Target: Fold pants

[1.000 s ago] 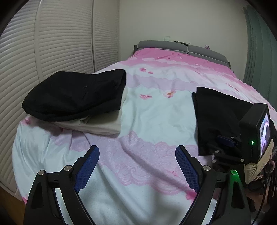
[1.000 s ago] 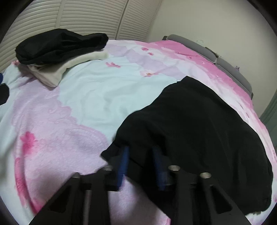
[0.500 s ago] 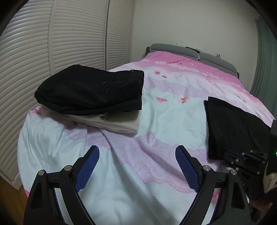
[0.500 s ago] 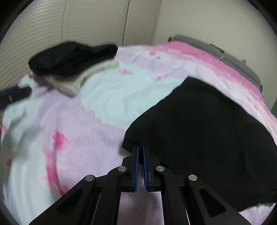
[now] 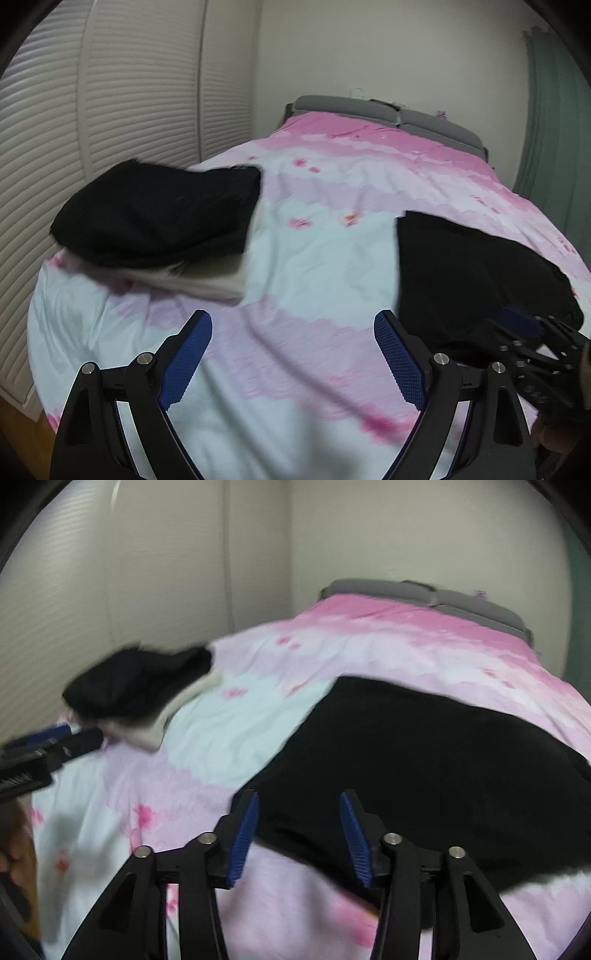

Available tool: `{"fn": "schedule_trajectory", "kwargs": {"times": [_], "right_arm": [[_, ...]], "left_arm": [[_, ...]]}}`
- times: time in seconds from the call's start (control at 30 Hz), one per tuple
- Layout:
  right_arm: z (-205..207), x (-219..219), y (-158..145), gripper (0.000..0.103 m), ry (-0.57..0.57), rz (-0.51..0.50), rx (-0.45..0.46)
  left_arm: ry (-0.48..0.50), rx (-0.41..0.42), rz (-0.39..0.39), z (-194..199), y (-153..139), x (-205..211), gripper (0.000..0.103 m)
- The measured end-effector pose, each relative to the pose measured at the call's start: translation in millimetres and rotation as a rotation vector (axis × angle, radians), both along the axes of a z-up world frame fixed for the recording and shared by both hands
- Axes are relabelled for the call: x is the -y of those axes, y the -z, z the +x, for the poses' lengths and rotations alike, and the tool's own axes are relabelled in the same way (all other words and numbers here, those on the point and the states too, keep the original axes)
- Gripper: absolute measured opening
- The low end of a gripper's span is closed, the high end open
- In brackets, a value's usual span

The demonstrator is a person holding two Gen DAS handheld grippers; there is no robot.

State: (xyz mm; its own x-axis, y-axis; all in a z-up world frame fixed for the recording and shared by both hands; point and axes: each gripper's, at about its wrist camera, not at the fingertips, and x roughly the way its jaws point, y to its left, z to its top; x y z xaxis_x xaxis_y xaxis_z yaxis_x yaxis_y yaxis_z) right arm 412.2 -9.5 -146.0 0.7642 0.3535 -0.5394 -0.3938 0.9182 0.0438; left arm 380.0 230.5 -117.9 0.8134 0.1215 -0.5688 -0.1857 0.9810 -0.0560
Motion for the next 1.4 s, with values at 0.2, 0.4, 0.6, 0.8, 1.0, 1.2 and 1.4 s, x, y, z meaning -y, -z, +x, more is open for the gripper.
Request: {"fn": "schedule_trajectory", "kwargs": {"times": [0.2, 0.4, 0.6, 0.8, 1.0, 1.2, 1.4], "right_arm": [[-27.4, 125.7, -33.1, 0.074, 0.232, 0.078, 0.045], [-37.6, 267.4, -36.4, 0.079, 0.501, 0.261, -0.004], [-27.7, 369.4, -3.1, 0.079, 0.661, 0.524, -0.110], [6.1, 409.2, 50.3, 0.079, 0.689, 0.786, -0.258], [37.2, 412.9, 77.4, 0.079, 0.654, 0.854, -0.306], [53.3, 415.8, 94.6, 0.076, 0.635, 0.909, -0.270], [54.6, 416.4, 86.4, 0.037, 0.649, 0.893, -0.211]], "left_arm": [[0.113, 0.035, 0.004, 11.8, -24.2, 75.4, 0.090], [0.235, 0.042, -0.026, 34.8, -30.3, 174.4, 0.090], [0.315, 0.024, -0.014, 60.8, -24.4, 258.0, 0.090], [0.341, 0.014, 0.030, 80.3, -15.4, 299.5, 0.090], [0.331, -0.009, 0.048, 95.3, -3.6, 309.3, 0.090], [0.326, -0.020, 0.068, 101.7, 4.2, 311.7, 0.090], [0.326, -0.020, 0.086, 101.2, 3.1, 310.0, 0.090]]}}
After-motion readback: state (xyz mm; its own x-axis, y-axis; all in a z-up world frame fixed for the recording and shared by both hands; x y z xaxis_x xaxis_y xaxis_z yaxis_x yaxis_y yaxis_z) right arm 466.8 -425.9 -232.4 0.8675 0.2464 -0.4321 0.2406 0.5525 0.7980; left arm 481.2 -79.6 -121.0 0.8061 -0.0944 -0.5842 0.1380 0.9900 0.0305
